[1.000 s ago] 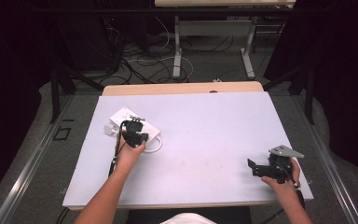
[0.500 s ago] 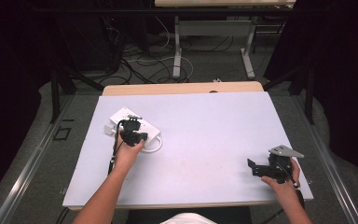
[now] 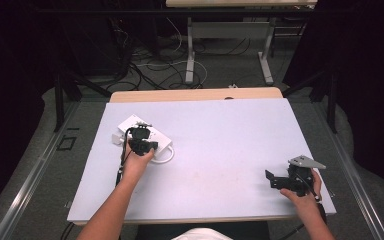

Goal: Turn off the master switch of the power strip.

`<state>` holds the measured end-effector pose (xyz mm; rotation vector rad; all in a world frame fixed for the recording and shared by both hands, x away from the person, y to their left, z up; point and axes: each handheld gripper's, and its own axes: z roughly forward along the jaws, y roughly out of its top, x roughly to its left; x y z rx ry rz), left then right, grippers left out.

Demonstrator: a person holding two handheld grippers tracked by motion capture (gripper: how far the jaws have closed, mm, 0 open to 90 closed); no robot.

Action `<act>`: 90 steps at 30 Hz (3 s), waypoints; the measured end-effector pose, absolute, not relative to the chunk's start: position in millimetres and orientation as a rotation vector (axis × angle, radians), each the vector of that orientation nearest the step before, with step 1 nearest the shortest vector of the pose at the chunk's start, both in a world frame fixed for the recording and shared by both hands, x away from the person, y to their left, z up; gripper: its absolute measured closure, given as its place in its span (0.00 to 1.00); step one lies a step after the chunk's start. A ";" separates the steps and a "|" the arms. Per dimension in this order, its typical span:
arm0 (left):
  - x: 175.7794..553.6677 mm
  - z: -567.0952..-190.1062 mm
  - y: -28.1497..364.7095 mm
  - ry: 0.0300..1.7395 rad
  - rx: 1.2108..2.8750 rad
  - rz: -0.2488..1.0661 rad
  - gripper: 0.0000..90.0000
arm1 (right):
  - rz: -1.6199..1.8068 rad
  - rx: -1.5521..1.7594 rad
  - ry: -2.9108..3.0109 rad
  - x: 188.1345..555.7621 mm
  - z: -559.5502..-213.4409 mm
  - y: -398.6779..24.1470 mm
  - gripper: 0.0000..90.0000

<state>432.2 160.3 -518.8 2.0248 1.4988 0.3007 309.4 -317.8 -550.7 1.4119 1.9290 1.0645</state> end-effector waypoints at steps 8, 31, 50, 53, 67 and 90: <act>432.9 -516.4 163.5 1.494 2.003 0.293 0.97 | 1.056 1.405 1.927 309.0 -550.5 -318.6 0.00; 425.9 -506.9 169.5 1.440 1.962 0.285 0.76 | 1.066 1.399 1.903 306.8 -547.9 -318.9 0.00; 416.2 -487.5 168.5 1.376 1.976 0.283 0.63 | 1.061 1.402 1.901 305.6 -547.6 -318.9 0.00; 414.4 -485.2 168.7 1.366 1.988 0.288 0.61 | 1.065 1.403 1.901 305.6 -547.5 -319.4 0.00; 400.6 -476.9 171.8 1.334 1.966 0.340 0.48 | 1.065 1.402 1.901 305.5 -547.3 -319.1 0.00; 376.1 -462.9 189.1 1.264 1.970 0.484 0.35 | 1.059 1.399 1.893 305.2 -547.1 -320.2 0.00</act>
